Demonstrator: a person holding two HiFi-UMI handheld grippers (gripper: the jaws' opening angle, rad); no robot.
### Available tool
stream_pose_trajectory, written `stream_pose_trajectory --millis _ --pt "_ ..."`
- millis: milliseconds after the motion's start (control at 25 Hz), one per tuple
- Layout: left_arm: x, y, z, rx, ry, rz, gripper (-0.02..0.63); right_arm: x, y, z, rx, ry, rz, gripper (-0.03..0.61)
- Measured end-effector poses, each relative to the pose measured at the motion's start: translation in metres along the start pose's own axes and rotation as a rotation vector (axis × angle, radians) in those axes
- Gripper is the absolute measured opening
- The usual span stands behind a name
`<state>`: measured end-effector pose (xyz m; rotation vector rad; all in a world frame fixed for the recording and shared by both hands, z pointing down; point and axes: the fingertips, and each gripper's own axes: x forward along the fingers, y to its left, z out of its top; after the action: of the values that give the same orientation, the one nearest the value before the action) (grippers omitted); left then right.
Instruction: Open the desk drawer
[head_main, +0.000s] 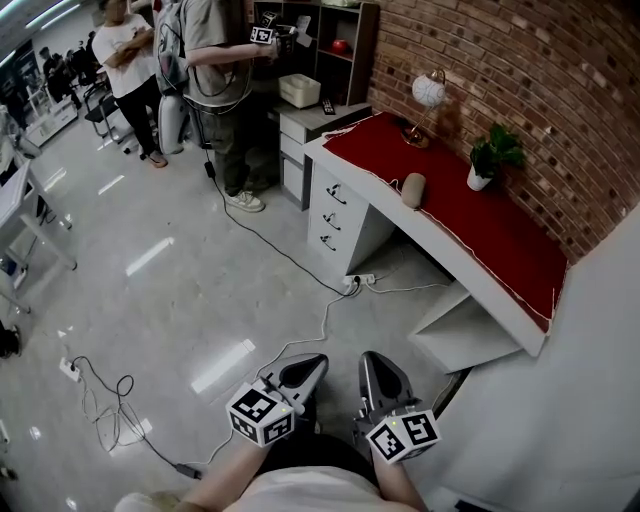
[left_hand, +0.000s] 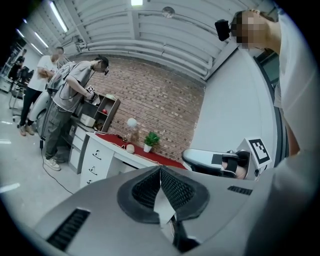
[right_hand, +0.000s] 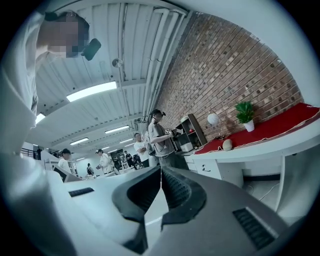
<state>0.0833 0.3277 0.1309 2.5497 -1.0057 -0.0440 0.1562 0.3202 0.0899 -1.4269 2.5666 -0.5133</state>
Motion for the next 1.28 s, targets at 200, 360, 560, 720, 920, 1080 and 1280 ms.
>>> stream_pose_trajectory --millis 200,360,560,720,920,1080,1280 --pt "0.002 0.004 -0.004 -0.009 0.01 0.005 0.011 0.005 -0.007 -0.004 0.009 0.013 -0.014 0.018" --pt "0.01 0.011 -0.002 -0.014 0.015 0.009 0.011 0.015 -0.014 -0.004 0.025 0.017 -0.013 0.018" --pt "0.024 0.026 0.004 -0.014 0.02 0.007 0.011 0.034 -0.022 -0.001 0.03 0.02 -0.009 0.018" --pt "0.042 0.04 0.011 -0.016 0.018 -0.003 0.011 0.054 -0.032 0.003 0.024 0.021 -0.008 0.018" --pt "0.066 0.061 0.029 -0.018 0.011 -0.009 0.011 0.084 -0.045 0.014 0.013 0.026 0.003 0.018" --pt "0.085 0.078 0.043 -0.016 0.009 -0.016 0.011 0.109 -0.056 0.022 0.011 0.031 0.01 0.018" --pt "0.103 0.102 0.058 -0.031 0.006 -0.007 0.011 0.136 -0.064 0.034 0.007 0.034 0.027 0.018"
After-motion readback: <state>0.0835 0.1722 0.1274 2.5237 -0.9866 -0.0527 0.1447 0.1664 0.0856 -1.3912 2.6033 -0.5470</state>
